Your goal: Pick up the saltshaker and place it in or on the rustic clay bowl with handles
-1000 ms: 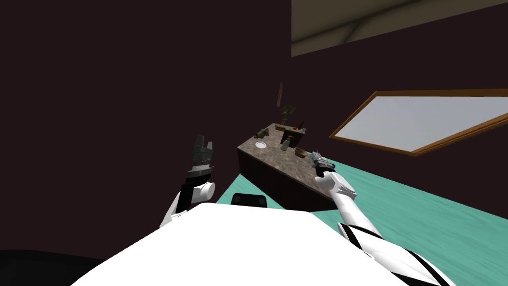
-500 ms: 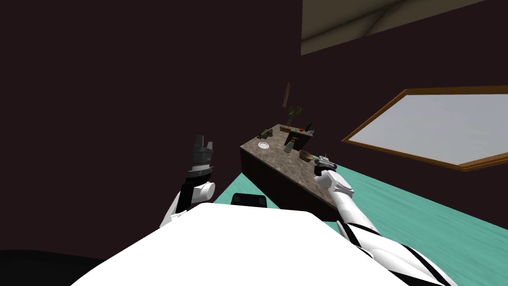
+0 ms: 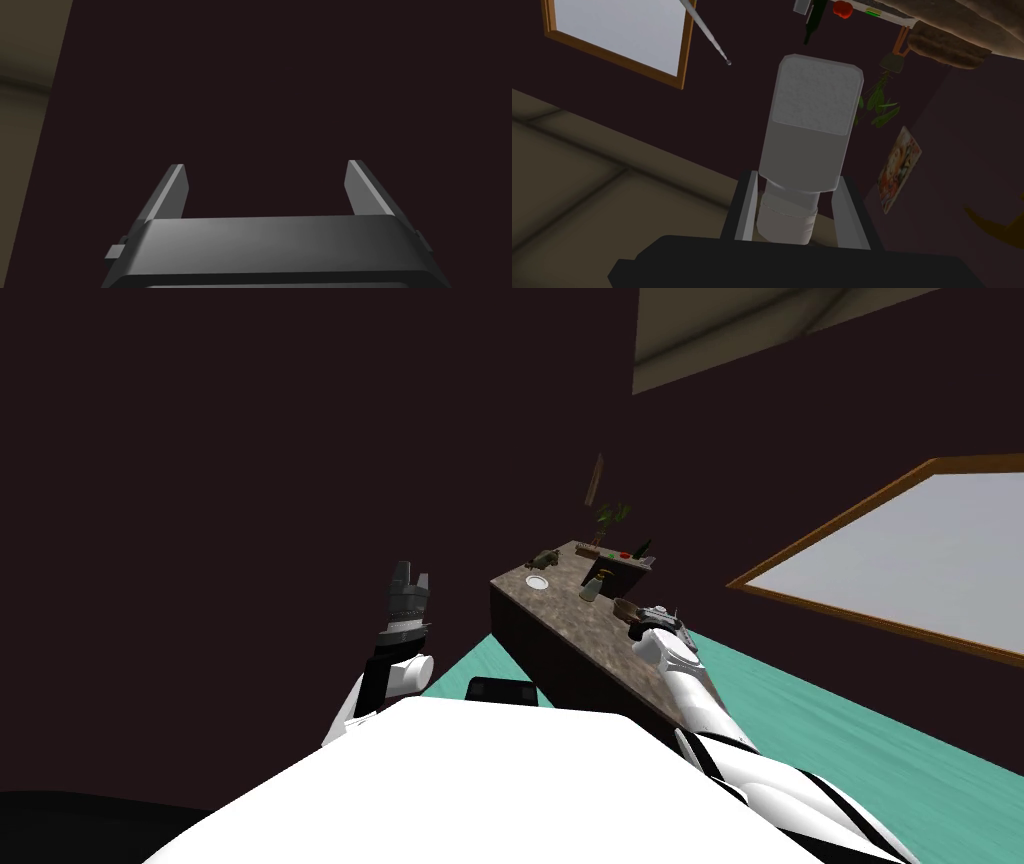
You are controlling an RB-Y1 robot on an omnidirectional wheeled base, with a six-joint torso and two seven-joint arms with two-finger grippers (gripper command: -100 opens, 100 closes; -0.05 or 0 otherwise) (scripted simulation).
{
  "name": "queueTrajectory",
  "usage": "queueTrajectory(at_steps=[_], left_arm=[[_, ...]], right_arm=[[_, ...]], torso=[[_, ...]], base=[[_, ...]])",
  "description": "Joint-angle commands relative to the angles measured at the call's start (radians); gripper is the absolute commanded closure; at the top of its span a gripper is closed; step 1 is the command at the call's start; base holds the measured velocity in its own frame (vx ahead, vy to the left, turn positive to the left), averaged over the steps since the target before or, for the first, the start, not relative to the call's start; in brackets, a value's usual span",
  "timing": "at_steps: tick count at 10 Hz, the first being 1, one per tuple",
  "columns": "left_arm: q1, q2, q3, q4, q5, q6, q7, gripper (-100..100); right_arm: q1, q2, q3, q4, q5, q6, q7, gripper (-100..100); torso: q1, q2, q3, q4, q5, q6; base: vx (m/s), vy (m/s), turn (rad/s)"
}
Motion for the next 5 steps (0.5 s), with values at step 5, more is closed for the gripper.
queueTrajectory(at_steps=[5], left_arm=[[0.0,0.0,0.0,0.0,0.0,0.0,0.0,0]], right_arm=[[-0.02,0.006,0.048,0.045,0.143,0.092,-0.15,100]], torso=[[-0.002,0.001,0.001,0.0,0.0,-0.001]], base=[[-0.04,-0.124,0.251]])
